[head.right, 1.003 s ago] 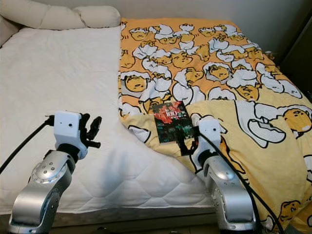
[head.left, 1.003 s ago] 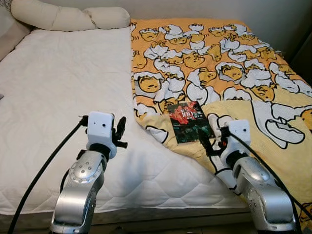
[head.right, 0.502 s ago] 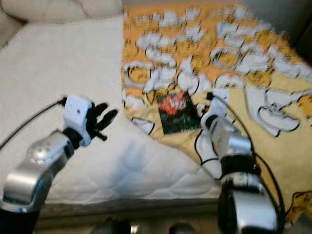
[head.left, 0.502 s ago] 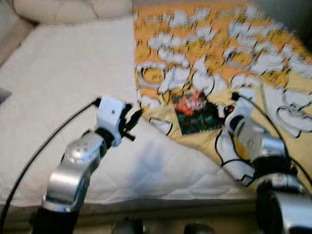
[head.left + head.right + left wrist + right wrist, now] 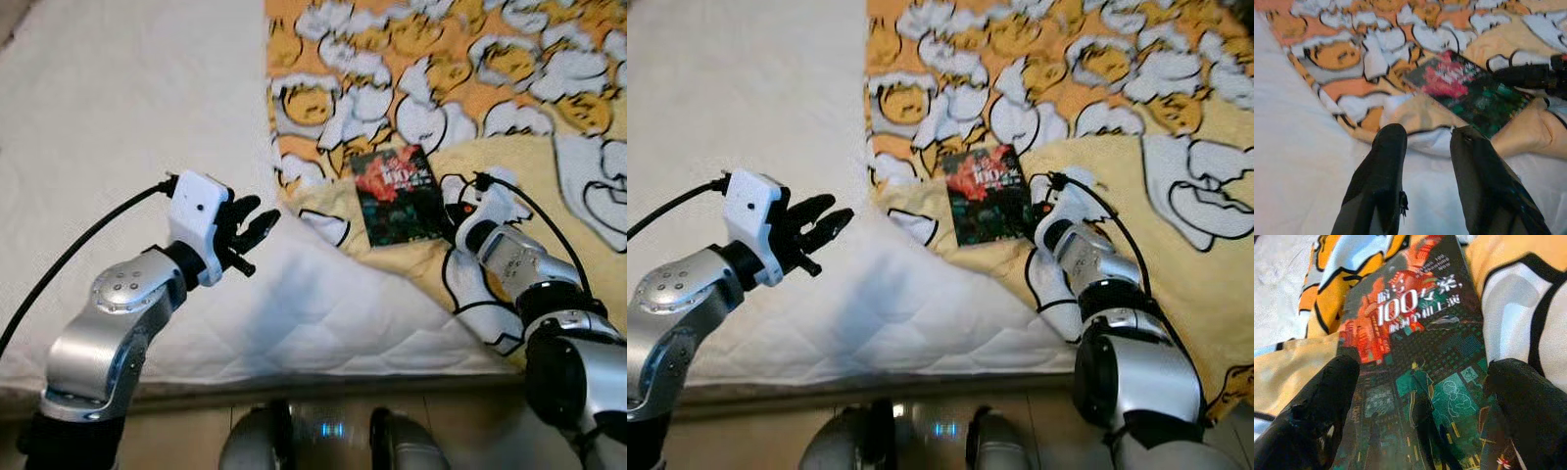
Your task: Clean up the room
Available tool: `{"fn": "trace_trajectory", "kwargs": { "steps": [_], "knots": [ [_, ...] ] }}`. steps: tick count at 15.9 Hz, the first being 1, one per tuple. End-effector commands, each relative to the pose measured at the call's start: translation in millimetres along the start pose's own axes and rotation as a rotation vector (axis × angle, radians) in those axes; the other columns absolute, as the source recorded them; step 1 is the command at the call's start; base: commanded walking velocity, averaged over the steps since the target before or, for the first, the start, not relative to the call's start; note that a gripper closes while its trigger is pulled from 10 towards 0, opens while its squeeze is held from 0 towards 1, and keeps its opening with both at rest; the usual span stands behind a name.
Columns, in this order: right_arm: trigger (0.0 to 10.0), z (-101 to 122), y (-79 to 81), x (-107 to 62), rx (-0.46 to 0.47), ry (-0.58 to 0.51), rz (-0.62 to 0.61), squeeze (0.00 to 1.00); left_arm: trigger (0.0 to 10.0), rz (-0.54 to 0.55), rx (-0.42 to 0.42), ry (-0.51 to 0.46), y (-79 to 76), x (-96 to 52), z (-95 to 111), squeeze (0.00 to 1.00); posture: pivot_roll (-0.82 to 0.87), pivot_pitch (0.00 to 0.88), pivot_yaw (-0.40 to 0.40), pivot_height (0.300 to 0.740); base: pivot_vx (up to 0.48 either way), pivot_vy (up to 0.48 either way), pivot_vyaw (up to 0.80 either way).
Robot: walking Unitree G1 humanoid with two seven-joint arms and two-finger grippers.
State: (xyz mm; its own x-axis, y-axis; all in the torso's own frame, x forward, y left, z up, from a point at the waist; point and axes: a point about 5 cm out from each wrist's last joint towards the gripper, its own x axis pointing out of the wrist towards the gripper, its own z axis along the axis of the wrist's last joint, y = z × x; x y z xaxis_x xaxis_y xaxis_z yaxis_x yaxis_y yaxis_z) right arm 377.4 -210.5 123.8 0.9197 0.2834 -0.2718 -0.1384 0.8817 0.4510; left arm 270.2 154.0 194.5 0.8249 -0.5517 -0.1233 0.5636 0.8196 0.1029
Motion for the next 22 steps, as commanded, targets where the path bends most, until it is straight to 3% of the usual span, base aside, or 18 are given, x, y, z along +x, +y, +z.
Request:
{"fn": "trace_trajectory", "kwargs": {
  "steps": [1,2,3,7,9,14,18,22],
  "knots": [
    [10.0,-7.2,-4.1,-1.6,0.045,0.021,-0.004,1.0,10.0,0.0,-0.001,0.007,1.1,-6.5,0.1,0.0,0.1,0.331,0.083,0.74,0.0,0.0,0.0],
    [10.0,-9.0,-7.0,-2.6,0.085,0.022,-0.015,0.75,10.0,-0.005,-0.001,0.014,1.4,-8.6,0.7,0.0,0.1,0.339,0.082,0.74,0.0,0.0,0.0],
    [10.0,-9.8,-8.5,-3.0,0.108,0.026,-0.022,0.0,10.0,-0.005,-0.001,0.019,2.3,-10.5,1.6,0.0,0.1,0.341,0.081,0.74,0.0,0.0,0.0],
    [10.0,-6.9,-15.6,-5.7,0.178,0.007,-0.075,0.0,10.0,-0.045,0.001,0.031,-2.9,-13.1,4.0,0.0,0.11,0.333,0.074,0.74,0.0,0.0,0.0],
    [10.0,0.3,-10.8,-5.6,0.245,-0.015,0.009,0.0,10.0,-0.097,0.007,0.035,-7.3,-13.5,5.7,0.0,0.11,0.324,0.071,0.74,0.0,0.0,0.0],
    [10.0,7.2,0.9,-8.9,0.353,0.001,0.245,0.0,10.0,-0.107,-0.012,0.017,-6.9,-10.5,7.4,0.0,0.09,0.302,0.066,0.74,0.0,0.0,0.0],
    [10.0,17.4,4.0,-10.8,0.455,-0.055,0.314,0.0,10.0,-0.094,-0.031,0.003,-1.1,-9.5,9.8,0.0,0.09,0.315,0.062,0.74,0.0,0.0,0.0],
    [10.0,5.7,5.3,-8.9,0.468,-0.014,0.297,0.0,10.0,-0.089,-0.043,0.001,-2.9,-9.2,8.2,0.0,0.09,0.325,0.056,0.74,0.0,0.0,0.0]
  ]
}}
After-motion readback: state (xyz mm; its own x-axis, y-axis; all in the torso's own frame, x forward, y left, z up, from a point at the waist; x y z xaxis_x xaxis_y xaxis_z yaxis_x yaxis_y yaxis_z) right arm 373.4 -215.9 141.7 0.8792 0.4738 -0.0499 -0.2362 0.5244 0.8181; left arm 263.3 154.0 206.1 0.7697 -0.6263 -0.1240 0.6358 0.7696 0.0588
